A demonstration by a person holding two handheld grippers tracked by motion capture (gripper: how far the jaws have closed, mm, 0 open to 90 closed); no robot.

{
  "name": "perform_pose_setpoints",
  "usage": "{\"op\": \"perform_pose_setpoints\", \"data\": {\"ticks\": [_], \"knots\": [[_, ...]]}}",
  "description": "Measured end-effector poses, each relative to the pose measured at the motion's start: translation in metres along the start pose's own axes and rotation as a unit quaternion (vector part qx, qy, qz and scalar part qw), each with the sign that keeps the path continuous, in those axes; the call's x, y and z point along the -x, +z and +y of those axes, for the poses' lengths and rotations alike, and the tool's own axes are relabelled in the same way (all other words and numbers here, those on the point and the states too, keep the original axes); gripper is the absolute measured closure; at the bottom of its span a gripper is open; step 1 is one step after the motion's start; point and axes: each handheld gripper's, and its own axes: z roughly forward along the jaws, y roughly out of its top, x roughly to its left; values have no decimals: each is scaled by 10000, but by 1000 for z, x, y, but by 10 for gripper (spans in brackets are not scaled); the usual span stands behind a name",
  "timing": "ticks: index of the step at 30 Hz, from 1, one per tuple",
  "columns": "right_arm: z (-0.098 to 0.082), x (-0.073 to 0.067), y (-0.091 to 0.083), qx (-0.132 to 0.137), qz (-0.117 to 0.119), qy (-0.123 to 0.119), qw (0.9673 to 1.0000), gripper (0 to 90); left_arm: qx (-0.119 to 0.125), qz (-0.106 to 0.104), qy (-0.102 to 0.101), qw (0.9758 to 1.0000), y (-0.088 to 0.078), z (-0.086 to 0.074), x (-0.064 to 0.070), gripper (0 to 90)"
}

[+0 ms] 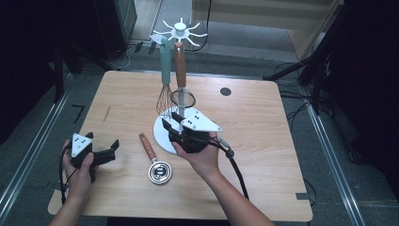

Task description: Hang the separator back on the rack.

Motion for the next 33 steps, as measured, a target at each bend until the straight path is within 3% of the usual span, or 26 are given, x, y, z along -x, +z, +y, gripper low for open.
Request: {"op": "perform_pose_setpoints", "data": {"ticks": [9, 15, 25, 33], "knots": [[-26, -15, 19, -425, 212, 55, 9989, 623, -15, -3, -4, 10000, 0, 0, 0, 0], [-44, -22, 34, -843, 322, 145, 9958, 722, 4, -17, -11, 10000, 0, 0, -1, 0], [-68, -29, 57, -1393, 398, 349, 9888, 733, 7, -27, -18, 10000, 0, 0, -1, 0], [-85, -32, 70, -1954, 419, 549, 9783, 772, -1, -36, -48, 10000, 0, 0, -2, 0]]}}
